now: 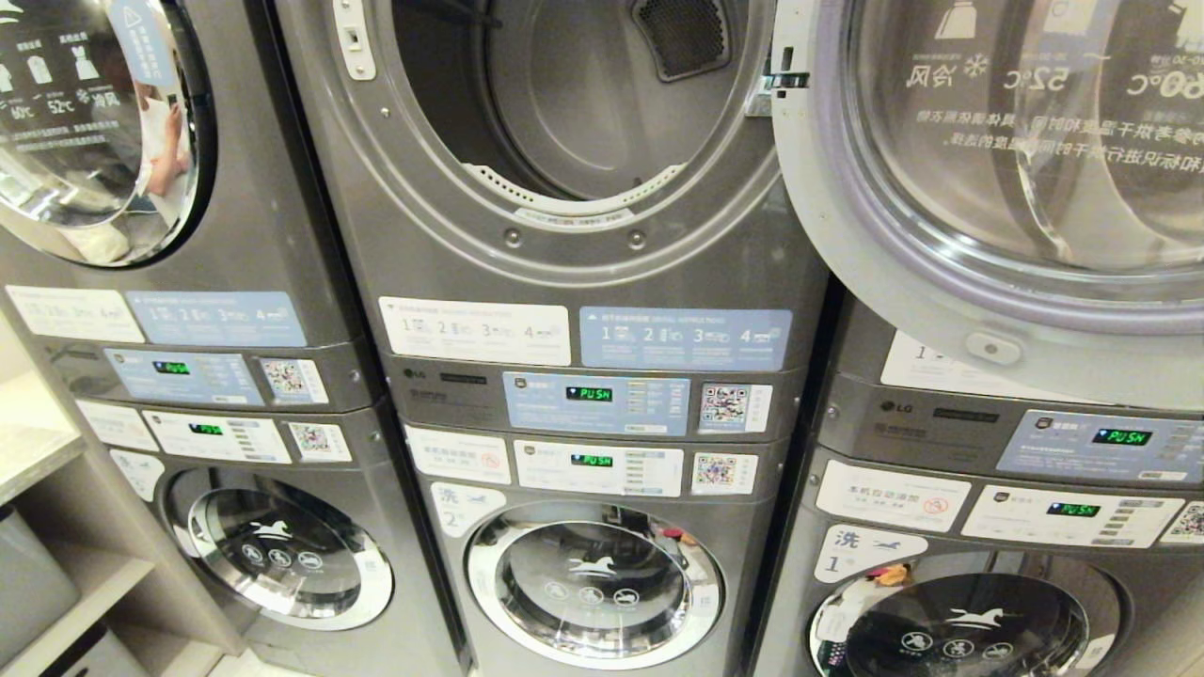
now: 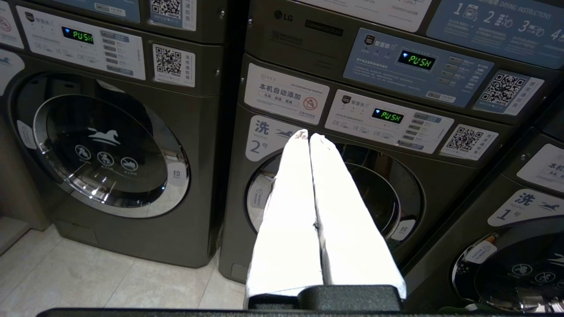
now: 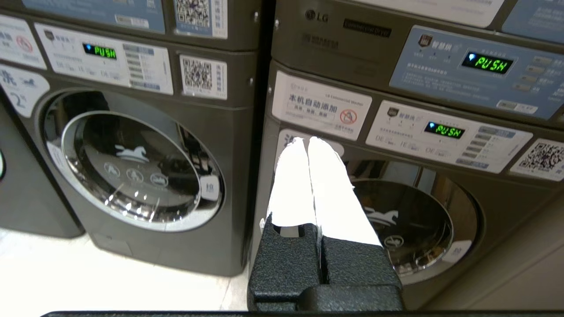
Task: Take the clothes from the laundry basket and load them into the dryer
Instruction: Take the clothes out of the basket
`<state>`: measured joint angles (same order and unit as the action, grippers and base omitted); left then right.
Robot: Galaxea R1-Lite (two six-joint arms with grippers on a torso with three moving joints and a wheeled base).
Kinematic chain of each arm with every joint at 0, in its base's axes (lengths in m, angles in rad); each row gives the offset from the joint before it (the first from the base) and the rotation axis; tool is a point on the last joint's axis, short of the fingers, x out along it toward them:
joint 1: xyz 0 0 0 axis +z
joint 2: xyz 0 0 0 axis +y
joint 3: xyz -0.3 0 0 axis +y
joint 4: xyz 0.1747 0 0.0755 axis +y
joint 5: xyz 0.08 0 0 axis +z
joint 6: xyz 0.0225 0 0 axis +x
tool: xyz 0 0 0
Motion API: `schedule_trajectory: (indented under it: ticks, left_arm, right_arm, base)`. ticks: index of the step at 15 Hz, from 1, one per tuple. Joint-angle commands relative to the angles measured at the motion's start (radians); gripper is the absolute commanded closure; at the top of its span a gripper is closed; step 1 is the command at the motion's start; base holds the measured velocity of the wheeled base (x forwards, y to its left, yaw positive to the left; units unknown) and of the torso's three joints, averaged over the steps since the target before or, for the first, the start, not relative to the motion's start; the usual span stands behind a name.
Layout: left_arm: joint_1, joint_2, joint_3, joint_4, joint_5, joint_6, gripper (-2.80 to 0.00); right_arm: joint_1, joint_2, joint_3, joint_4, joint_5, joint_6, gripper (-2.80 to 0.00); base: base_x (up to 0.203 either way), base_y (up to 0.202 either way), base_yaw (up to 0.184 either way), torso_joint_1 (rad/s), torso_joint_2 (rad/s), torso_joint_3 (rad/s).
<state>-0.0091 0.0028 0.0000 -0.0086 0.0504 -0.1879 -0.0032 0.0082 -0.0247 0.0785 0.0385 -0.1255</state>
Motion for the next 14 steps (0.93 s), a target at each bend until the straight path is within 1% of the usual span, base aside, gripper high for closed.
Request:
schedule_trajectory:
  ticks: [1, 2, 5, 7, 9, 11, 14]
  left_arm:
    - [0.001, -0.003, 0.020, -0.001, 0.002, -0.001, 0.00]
    - [0.000, -0.003, 0.020, -0.001, 0.002, 0.001, 0.00]
    - [0.001, -0.003, 0.020, -0.001, 0.003, -0.001, 0.00]
    - [0.000, -0.003, 0.019, -0.001, 0.006, -0.004, 0.00]
    - [0.000, -0.003, 0.019, -0.002, 0.006, -0.002, 0.00]
    - [0.000, -0.003, 0.019, -0.001, 0.005, -0.001, 0.00]
    - [0.000, -0.003, 0.018, -0.001, 0.005, -0.002, 0.00]
  right_arm:
    - [0.000, 0.015, -0.017, 0.041, 0.002, -0.003, 0.00]
    - [0.000, 0.021, -0.027, 0.063, 0.007, -0.002, 0.00]
    - [0.000, -0.009, -0.022, 0.055, -0.003, 0.049, 0.00]
    - [0.000, -0.008, -0.011, 0.020, -0.011, 0.043, 0.00]
    - [0.001, -0.008, -0.014, 0.022, -0.004, 0.035, 0.00]
    - [0.001, -0.005, -0.020, 0.042, 0.021, -0.009, 0.00]
    - [0.002, -0.008, -0.017, 0.040, 0.017, 0.006, 0.00]
  base:
    - [0.000, 0.000, 0.000, 0.000, 0.00, 0.000]
    - [0.000, 0.000, 0.000, 0.000, 0.00, 0.000]
    - [0.000, 0.000, 0.000, 0.000, 0.00, 0.000]
    - [0.000, 0.000, 0.000, 0.000, 0.00, 0.000]
    - [0.000, 0.000, 0.000, 0.000, 0.00, 0.000]
    - [0.000, 0.000, 0.000, 0.000, 0.00, 0.000]
    - [0.000, 0.000, 0.000, 0.000, 0.00, 0.000]
